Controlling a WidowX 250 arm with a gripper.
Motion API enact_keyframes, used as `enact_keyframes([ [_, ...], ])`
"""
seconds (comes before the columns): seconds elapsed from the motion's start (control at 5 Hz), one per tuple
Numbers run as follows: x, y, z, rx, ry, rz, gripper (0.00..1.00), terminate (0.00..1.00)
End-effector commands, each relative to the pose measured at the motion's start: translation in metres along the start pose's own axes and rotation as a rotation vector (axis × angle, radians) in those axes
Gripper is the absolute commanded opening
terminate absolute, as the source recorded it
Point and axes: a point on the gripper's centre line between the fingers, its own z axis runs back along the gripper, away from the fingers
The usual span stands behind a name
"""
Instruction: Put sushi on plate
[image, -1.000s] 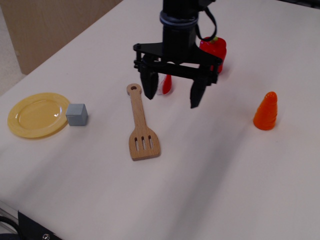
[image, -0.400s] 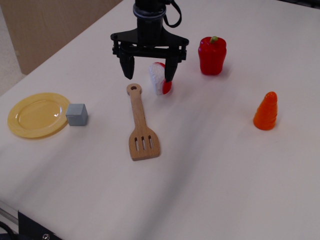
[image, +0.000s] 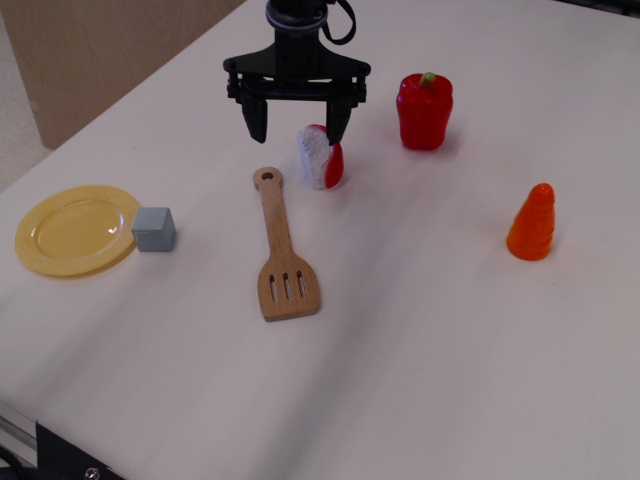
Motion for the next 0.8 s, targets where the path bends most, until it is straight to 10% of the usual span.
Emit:
enact_keyframes([
  [0.0, 0.019, -0.015, 0.01, -0.037, -0.059, 0.027, 1.0, 0.0],
  [0.6, 0.01, -0.021, -0.009, 0.044, 0.025, 0.046, 1.0, 0.0],
])
